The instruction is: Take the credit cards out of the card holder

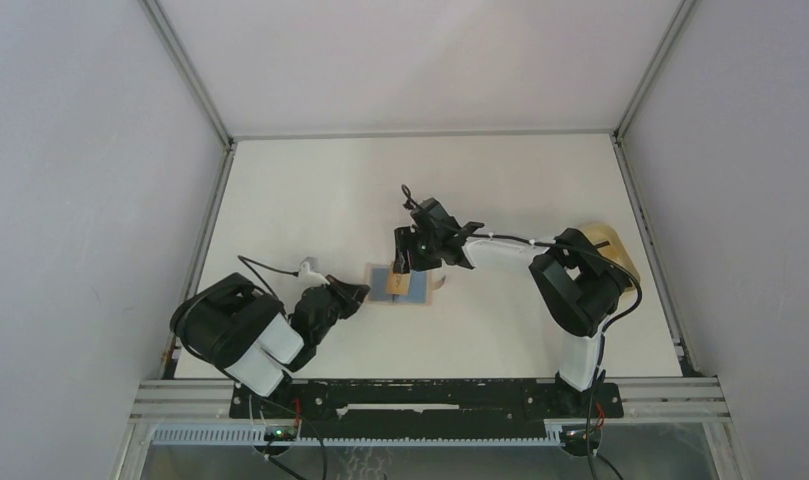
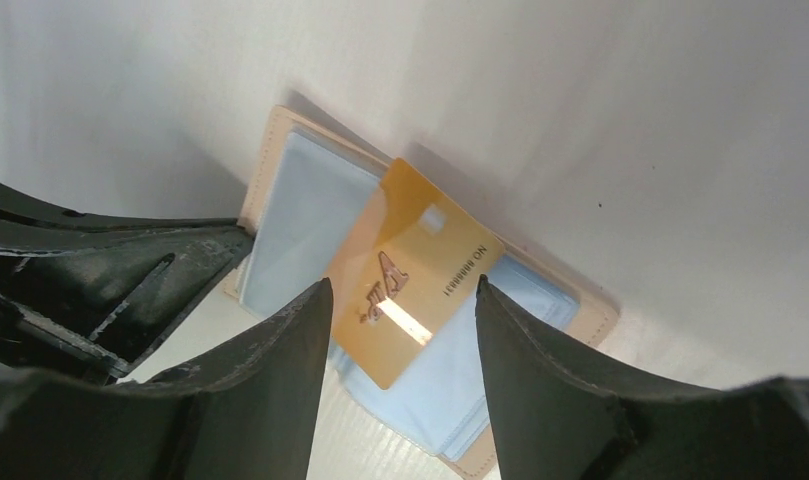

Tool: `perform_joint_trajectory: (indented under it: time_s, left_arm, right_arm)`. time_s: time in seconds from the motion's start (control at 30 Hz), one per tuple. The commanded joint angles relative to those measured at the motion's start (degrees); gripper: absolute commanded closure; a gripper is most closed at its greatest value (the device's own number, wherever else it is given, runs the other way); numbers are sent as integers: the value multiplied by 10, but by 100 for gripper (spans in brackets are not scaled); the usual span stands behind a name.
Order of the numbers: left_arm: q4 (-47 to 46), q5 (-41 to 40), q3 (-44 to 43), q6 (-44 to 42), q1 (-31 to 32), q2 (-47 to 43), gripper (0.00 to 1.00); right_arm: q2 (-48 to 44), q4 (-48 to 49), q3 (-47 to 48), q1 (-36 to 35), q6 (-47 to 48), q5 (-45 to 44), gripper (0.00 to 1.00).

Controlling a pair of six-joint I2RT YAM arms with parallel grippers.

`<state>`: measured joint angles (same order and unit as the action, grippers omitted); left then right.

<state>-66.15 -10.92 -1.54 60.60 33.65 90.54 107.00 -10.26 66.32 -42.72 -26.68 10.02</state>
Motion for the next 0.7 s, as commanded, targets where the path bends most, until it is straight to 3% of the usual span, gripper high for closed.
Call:
perform_joint_trajectory:
  time_s: [0.0, 0.37, 0.67]
  left_arm:
    - [14, 12, -4, -5, 2, 23, 100]
    - [1, 11, 1, -3, 2, 28, 100]
    - [0, 9, 4, -2, 3, 28, 100]
  right_arm:
    - [-13, -15, 36, -9, 36, -16, 38]
    - [13, -48, 54, -4, 17, -21, 36]
    - [32, 30, 17, 43, -38, 112, 35]
